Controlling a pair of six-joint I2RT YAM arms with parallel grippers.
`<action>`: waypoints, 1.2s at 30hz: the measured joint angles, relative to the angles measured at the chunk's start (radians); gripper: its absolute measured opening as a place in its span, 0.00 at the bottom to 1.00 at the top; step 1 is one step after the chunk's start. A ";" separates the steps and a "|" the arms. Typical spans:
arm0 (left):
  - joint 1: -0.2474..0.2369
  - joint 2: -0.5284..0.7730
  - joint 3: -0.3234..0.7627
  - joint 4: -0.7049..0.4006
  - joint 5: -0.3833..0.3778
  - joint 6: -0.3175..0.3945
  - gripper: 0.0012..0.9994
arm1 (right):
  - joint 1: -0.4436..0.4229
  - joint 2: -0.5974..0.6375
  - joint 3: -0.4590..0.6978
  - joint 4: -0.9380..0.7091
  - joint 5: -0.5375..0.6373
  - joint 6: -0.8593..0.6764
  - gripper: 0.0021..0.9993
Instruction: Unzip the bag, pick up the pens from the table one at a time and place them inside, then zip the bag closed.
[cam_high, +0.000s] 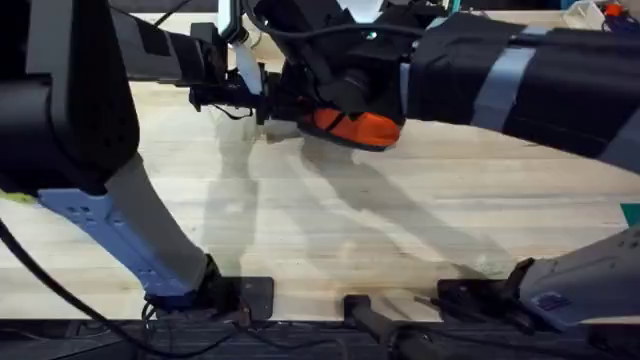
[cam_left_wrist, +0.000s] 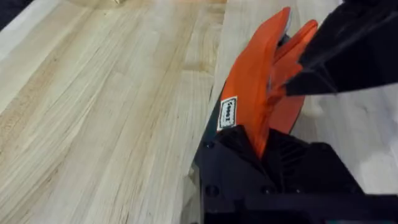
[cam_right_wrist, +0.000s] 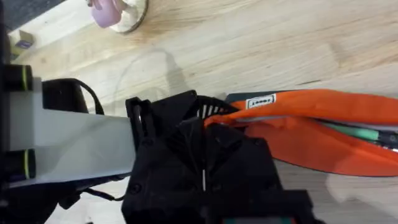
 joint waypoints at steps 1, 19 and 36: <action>0.000 0.000 0.000 0.000 0.000 -0.001 0.05 | 0.000 0.000 0.000 0.000 0.000 0.000 0.03; 0.000 0.000 0.000 0.000 0.001 -0.001 0.04 | -0.073 0.000 0.000 -0.135 -0.011 -0.006 0.03; -0.021 0.000 0.000 0.001 0.013 -0.001 0.04 | -0.324 0.000 0.008 -0.381 -0.094 -0.007 0.03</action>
